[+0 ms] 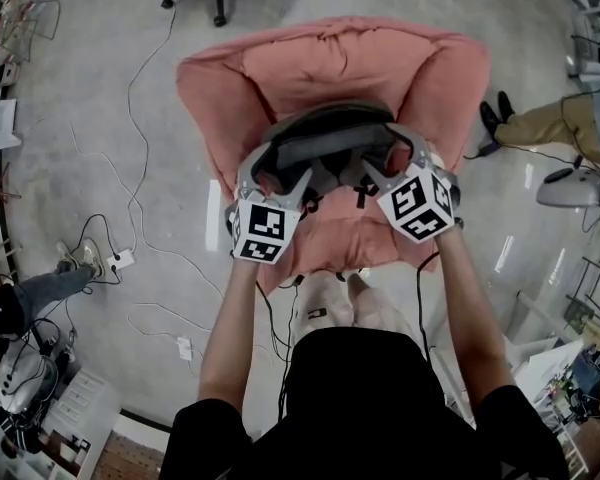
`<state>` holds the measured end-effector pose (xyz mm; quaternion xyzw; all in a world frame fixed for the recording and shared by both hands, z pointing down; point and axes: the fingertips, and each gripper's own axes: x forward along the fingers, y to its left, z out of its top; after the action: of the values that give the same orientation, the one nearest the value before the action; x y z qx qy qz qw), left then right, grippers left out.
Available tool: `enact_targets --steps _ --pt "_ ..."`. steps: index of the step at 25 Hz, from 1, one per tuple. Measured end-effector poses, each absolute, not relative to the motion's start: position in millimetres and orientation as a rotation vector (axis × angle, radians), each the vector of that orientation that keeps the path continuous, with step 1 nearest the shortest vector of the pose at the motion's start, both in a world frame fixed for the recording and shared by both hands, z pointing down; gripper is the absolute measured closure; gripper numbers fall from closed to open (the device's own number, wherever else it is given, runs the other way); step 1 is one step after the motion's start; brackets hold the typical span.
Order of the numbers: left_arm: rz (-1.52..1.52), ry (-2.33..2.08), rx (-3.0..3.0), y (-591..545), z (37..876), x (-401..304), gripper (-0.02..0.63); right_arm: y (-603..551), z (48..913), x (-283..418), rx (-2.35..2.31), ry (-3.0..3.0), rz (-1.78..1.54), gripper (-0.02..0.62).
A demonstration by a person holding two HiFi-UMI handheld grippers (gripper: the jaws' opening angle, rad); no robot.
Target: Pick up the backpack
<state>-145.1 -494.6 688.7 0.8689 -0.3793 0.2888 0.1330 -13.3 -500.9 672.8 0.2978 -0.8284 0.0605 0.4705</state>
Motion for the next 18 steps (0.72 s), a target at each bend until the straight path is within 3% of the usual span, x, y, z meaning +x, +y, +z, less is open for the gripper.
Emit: enact_targets --steps 18 --pt "0.813 -1.091 2.534 -501 698 -142 0.328 -507 695 -13 0.771 -2.107 0.313 0.331"
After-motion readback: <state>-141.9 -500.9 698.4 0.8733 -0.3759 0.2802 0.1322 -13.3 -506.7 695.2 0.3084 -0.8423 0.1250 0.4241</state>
